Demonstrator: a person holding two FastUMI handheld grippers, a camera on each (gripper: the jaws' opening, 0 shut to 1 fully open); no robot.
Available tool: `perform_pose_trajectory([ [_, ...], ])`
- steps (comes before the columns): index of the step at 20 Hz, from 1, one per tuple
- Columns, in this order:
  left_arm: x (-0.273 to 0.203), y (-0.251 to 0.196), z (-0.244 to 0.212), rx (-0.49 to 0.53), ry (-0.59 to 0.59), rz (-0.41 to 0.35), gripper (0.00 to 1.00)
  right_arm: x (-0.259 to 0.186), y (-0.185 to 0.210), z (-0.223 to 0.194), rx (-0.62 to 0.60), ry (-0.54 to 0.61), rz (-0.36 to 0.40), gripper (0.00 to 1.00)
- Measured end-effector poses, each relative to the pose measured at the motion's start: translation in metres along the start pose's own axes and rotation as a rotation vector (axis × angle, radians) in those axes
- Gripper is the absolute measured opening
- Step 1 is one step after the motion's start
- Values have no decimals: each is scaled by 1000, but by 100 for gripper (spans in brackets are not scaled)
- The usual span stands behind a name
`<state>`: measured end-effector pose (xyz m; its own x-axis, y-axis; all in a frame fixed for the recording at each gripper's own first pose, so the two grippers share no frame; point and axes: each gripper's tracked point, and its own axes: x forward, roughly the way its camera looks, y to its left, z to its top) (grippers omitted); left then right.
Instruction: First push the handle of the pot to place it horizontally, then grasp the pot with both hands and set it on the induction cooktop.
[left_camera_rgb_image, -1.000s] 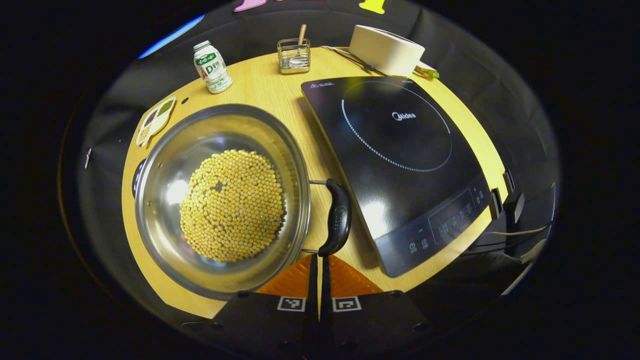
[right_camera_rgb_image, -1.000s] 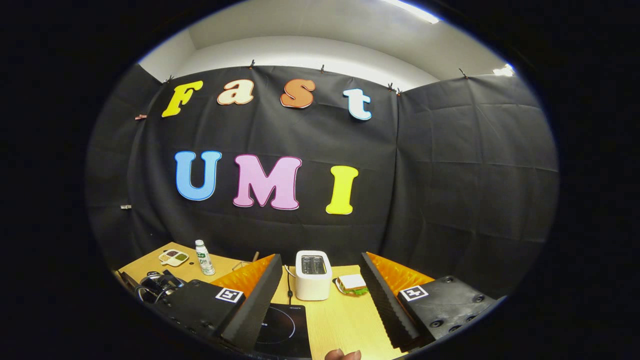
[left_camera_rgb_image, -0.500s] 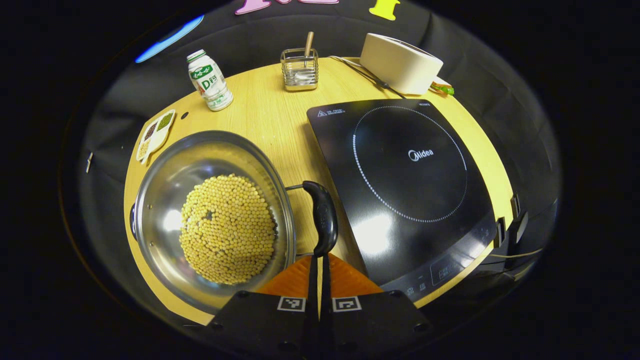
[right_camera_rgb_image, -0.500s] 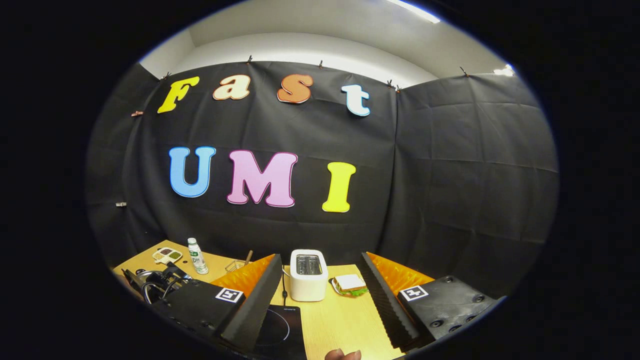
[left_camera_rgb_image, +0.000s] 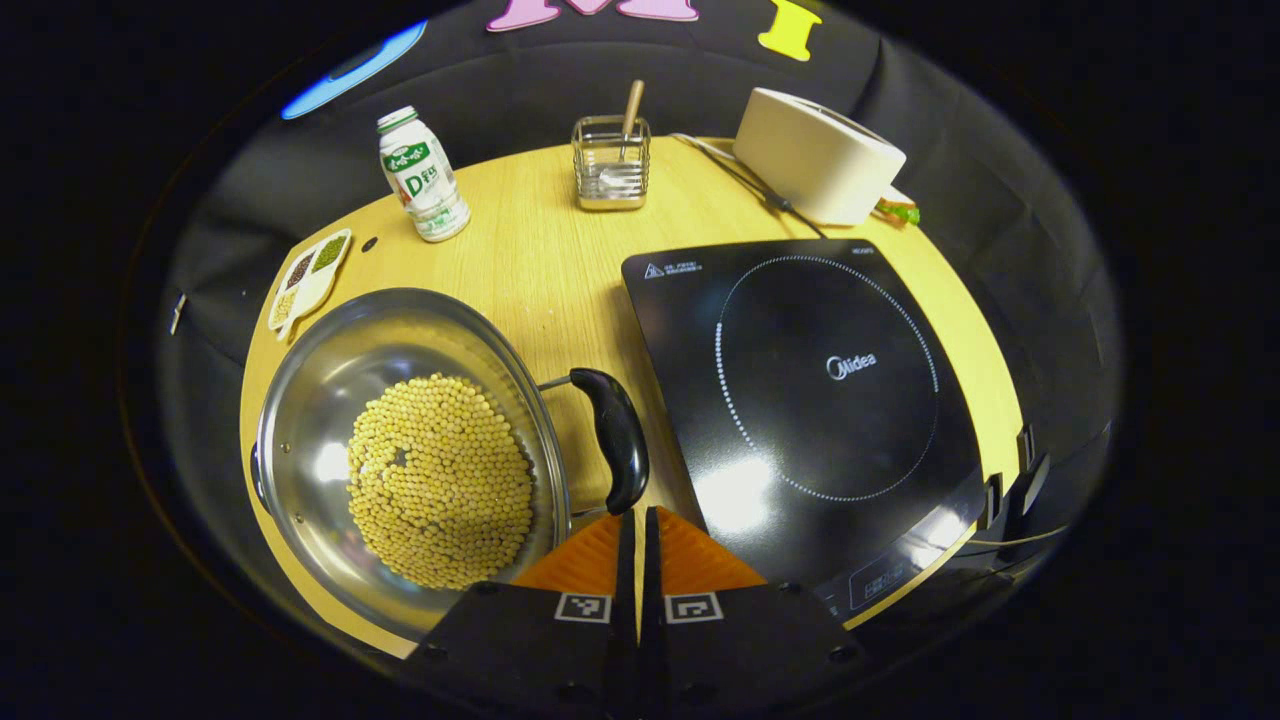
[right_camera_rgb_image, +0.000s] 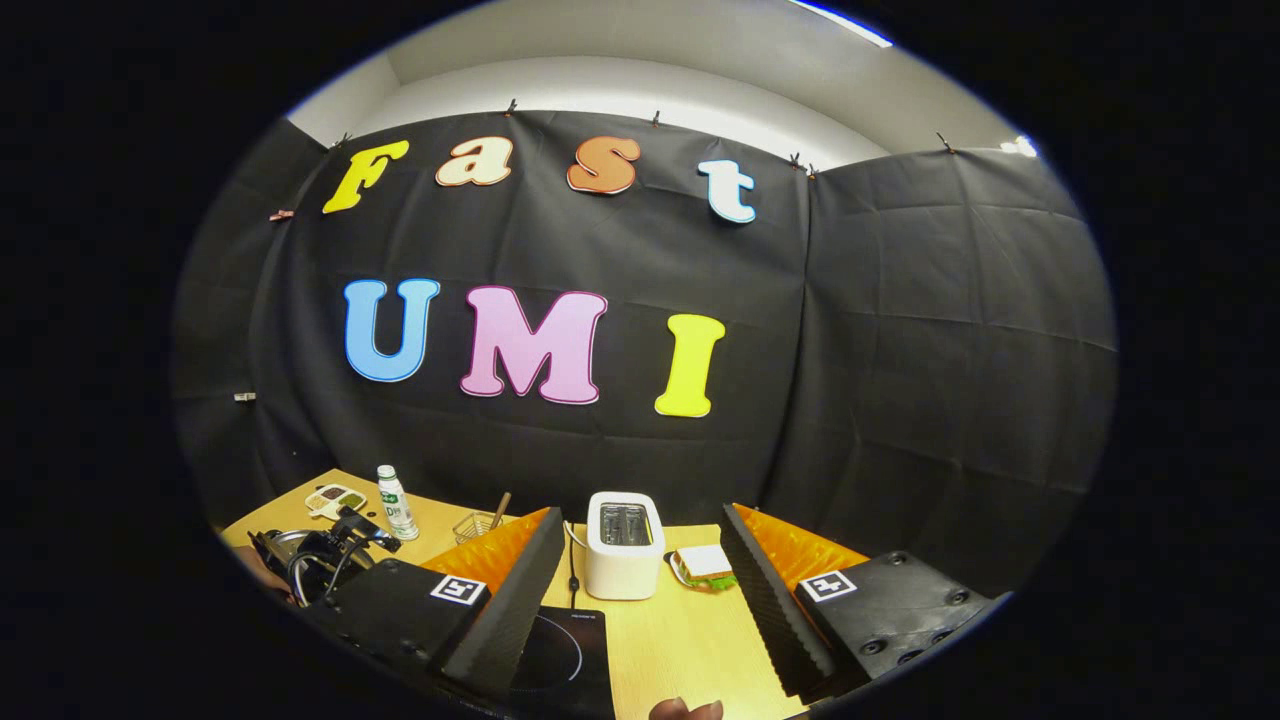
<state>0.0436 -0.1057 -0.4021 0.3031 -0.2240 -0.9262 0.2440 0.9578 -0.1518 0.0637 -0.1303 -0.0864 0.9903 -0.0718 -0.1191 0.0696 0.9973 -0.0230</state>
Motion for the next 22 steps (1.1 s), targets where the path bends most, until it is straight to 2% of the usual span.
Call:
perform_pose_trajectory([
  [1,-8,-1,4,-15,-41,-11,9,0,4,0,-3,2,4,98],
  [3,-28,2,13,-42,-146,-21,7,-2,14,1,-9,1,17,98],
  [6,-66,10,24,-49,-293,-48,59,-8,37,1,-8,5,48,98],
  [7,-81,17,27,-48,-339,-43,68,-10,47,-1,-5,9,60,98],
  [8,-96,25,29,-49,-383,-35,82,-13,59,-2,-1,17,80,98],
  [10,-122,49,30,-55,-448,-3,86,-19,87,-9,15,37,132,98],
  [12,-145,85,29,-69,-502,69,98,-25,123,-16,55,65,207,98],
  [16,-161,154,10,-115,-518,140,96,-27,184,-36,82,133,313,98],
  [22,-146,244,-18,-173,-466,191,97,-17,254,-95,68,293,389,98],
])
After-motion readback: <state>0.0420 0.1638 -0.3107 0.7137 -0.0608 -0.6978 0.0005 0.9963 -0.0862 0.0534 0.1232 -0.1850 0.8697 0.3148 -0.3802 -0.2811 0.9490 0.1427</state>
